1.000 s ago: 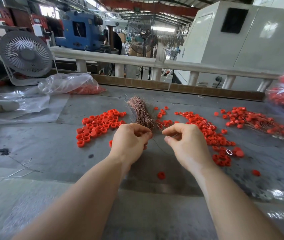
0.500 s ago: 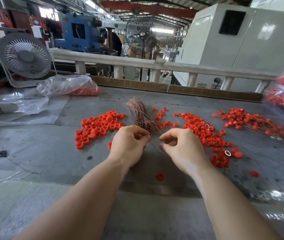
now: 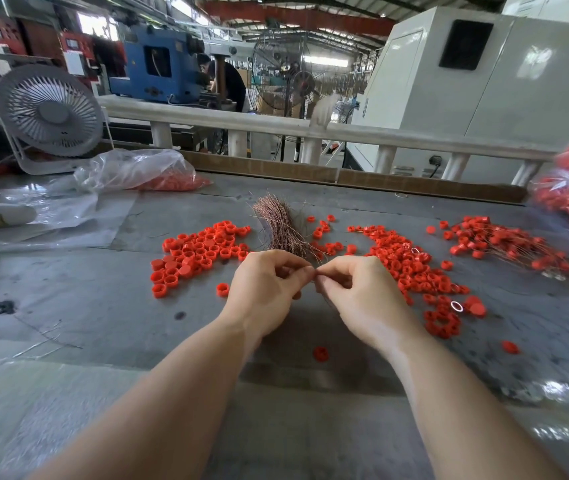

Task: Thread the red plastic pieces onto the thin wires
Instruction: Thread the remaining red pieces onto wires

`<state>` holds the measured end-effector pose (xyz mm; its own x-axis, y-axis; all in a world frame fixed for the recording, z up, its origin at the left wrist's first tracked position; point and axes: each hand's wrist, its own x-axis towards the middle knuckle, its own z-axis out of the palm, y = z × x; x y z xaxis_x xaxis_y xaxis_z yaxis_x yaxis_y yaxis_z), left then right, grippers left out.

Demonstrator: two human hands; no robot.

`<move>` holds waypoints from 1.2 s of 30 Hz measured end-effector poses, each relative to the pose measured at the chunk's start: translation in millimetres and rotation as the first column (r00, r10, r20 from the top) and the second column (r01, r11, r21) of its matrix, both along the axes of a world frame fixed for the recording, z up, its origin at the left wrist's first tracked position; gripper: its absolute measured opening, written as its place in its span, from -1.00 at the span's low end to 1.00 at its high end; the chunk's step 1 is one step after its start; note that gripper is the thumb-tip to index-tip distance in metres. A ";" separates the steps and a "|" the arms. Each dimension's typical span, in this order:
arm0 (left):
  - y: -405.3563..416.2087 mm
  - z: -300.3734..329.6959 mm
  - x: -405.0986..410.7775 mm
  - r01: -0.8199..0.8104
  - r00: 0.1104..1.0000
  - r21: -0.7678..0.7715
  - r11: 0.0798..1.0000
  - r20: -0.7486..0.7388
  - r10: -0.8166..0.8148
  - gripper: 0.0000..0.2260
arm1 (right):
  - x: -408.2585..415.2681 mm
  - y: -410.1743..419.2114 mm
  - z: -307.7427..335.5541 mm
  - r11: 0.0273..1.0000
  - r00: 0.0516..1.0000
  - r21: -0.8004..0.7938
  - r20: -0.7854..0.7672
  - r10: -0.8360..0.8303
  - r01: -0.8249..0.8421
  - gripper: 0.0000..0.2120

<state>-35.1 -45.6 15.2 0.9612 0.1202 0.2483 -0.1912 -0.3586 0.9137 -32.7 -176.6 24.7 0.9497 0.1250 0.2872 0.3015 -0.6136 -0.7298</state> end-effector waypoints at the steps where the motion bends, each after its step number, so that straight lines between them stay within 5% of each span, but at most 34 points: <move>1: 0.0 0.0 0.0 -0.001 1.000 -0.006 1.000 0.001 0.001 -0.96 | -0.2 0.1 0.2 1.000 1.000 0.017 0.002 0.008 -0.008 -0.89; 12: -3.1 4.9 -3.7 0.115 0.993 -0.129 0.985 0.014 -0.114 -0.90 | 2.5 -3.4 -0.3 0.998 0.997 0.050 0.068 -0.035 0.032 -0.85; 29: -3.1 3.2 -0.6 0.030 0.999 0.018 0.999 0.021 -0.031 -0.94 | 3.1 -3.1 -0.3 0.995 0.983 -0.007 0.158 -0.095 0.097 -0.78; 36: -2.6 2.3 -0.9 0.021 1.000 0.015 1.000 0.005 -0.021 -0.99 | 1.9 -5.8 7.4 0.945 0.839 0.280 0.462 -0.287 0.169 -0.90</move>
<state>-36.0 -48.2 17.5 0.9621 0.0960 0.2553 -0.2040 -0.3680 0.9072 -30.8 -182.4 32.1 0.6700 -0.1994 0.7150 0.5260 -0.5521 -0.6469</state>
